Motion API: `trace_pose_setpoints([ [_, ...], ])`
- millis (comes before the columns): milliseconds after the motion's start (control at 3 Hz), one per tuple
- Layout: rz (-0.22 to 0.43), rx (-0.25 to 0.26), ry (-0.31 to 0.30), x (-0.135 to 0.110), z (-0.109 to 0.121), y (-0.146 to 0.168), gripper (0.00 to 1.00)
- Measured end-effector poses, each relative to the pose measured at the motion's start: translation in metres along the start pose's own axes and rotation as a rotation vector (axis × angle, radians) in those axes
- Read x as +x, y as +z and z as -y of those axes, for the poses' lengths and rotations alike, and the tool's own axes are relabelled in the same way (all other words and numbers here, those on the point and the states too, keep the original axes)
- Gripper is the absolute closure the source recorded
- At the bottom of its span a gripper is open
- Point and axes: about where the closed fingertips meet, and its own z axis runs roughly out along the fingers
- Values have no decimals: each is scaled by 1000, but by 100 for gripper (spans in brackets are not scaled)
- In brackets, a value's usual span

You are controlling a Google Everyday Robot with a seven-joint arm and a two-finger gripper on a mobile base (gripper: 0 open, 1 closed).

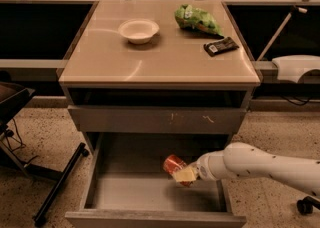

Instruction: Place coke can into middle drawer

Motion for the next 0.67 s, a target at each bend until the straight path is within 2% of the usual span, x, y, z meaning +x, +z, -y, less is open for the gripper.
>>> trace_pose_setpoints([
  [667,25,64,67,40,24,37,100],
])
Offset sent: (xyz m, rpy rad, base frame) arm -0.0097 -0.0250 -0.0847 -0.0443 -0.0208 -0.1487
